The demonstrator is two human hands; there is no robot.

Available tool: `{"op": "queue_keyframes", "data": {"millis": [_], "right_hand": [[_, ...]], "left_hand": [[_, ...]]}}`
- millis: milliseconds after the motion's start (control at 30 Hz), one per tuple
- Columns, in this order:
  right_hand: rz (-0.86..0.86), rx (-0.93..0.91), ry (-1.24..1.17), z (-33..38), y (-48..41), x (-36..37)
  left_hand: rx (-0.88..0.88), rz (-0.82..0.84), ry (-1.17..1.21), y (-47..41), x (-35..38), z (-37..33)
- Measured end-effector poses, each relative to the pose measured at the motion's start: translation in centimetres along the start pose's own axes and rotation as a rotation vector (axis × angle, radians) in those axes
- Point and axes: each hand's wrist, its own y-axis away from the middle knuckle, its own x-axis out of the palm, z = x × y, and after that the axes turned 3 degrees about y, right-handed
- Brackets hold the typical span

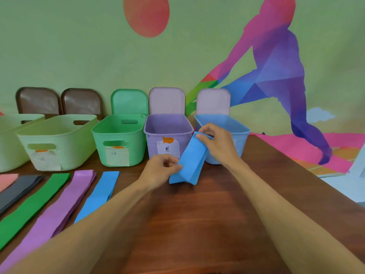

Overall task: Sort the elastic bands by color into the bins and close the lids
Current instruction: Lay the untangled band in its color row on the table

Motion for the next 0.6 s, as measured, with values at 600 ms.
{"op": "queue_keyframes", "data": {"millis": [600], "right_hand": [[-0.081, -0.185, -0.338, 15.4, -3.3, 0.2]], "left_hand": [[0.060, -0.007, 0.209, 5.2, -6.9, -9.1]]}}
